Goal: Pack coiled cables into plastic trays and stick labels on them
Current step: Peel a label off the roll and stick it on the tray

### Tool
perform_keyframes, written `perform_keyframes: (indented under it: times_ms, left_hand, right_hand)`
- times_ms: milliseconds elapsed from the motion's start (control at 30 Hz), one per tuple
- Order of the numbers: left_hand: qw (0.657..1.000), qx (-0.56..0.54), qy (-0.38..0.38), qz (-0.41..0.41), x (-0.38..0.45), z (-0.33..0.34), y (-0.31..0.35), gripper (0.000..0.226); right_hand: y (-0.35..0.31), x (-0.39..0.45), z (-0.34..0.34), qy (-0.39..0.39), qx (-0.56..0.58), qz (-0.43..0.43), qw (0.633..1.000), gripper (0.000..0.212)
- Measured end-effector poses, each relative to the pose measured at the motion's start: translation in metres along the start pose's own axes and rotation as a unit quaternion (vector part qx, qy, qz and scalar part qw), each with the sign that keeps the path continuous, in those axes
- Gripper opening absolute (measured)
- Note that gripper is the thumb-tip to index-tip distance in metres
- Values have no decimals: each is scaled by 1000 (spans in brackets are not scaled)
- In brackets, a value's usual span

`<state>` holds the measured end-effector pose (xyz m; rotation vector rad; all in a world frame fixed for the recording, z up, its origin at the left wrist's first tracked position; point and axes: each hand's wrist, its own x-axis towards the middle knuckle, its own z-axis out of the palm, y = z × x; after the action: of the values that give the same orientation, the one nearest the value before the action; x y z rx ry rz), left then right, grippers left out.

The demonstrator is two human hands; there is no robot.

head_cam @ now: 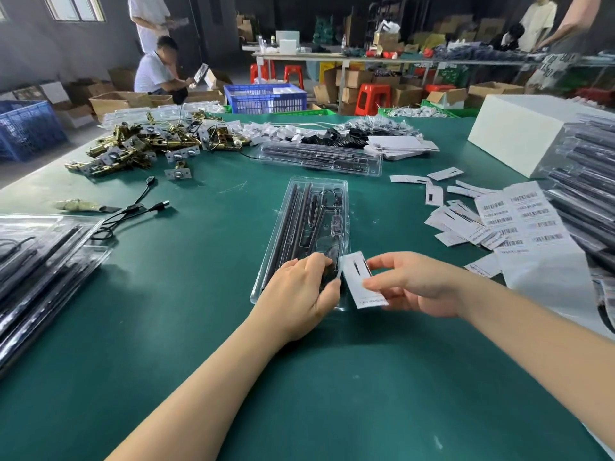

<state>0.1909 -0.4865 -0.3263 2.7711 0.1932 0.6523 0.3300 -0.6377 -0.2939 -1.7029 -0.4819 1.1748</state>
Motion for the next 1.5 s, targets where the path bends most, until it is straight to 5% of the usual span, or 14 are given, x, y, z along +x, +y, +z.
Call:
perform_keyframes:
  times_ms: [267, 467, 633, 933, 1133, 1500]
  left_hand:
    - [1000, -2, 7, 0, 1, 1, -1, 48]
    - [1000, -9, -2, -4, -1, -1, 0, 70]
    - [1000, -17, 0, -5, -1, 0, 0, 58]
    - [1000, -20, 4, -4, -1, -1, 0, 70]
    - [1000, -24, 1, -6, 0, 1, 0, 58]
    - [999, -38, -8, -20, 0, 3, -4, 52]
  right_hand:
    - [-5, 26, 9, 27, 45, 0, 999, 22]
    - [-9, 30, 7, 24, 67, 0, 998, 24]
    - [-15, 27, 2, -5, 81, 21, 996, 18]
    - [-15, 18, -4, 16, 18, 34, 999, 26]
    - [-8, 15, -9, 47, 101, 23, 994, 25]
    - [-8, 0, -18, -74, -26, 60, 995, 33]
